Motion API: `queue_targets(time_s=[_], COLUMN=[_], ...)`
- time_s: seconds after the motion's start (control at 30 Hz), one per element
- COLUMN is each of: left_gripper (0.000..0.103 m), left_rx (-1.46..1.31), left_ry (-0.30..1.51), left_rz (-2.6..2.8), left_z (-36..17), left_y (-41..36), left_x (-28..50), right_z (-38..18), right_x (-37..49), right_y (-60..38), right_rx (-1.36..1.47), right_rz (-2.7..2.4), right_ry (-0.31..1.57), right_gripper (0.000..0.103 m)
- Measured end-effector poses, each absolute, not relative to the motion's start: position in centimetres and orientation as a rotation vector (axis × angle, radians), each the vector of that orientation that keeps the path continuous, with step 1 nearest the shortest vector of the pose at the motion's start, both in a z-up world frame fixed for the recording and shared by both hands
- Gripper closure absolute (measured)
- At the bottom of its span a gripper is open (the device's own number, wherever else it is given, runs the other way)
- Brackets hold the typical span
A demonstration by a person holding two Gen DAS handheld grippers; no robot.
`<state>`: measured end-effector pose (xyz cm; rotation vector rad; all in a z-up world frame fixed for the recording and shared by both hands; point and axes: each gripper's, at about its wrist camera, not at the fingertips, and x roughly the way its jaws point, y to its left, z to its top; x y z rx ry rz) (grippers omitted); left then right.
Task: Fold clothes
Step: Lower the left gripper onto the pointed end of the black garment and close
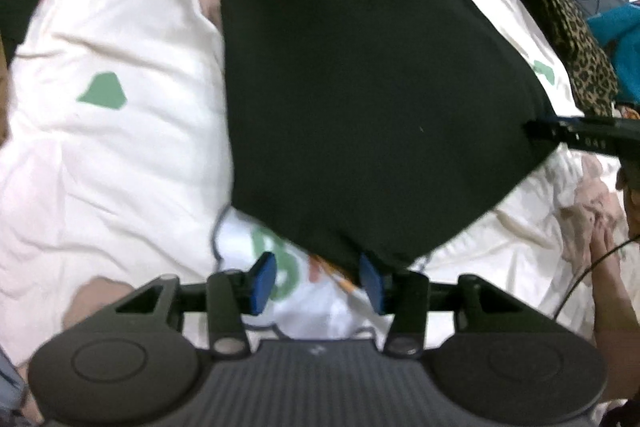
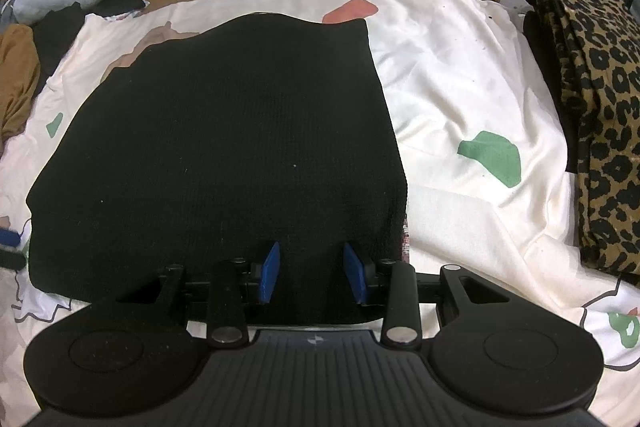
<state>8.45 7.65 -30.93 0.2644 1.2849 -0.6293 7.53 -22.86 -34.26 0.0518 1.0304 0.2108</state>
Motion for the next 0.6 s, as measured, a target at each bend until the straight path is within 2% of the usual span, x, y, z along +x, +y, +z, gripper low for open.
queue_targets(time_s=[0.1, 0.17, 0.6], left_gripper=[0.054, 0.066, 0.066], left_rx=[0.304, 0.34, 0.25], left_ry=[1.281, 1.264, 1.286], left_rz=[-0.68, -0.691, -0.675], left_z=[-31.3, -31.5, -31.5], left_y=[6.6, 6.4, 7.4], left_x=[8.0, 8.0, 7.5], right_z=[-34.3, -34.3, -34.6], right_x=[7.5, 7.6, 7.9], right_y=[-22.9, -23.0, -22.8], right_rx=[0.049, 0.048, 0.046], right_rz=[0.216, 0.218, 0.213], right_ry=[1.029, 1.029, 1.036], right_gripper=[0.061, 0.061, 0.06])
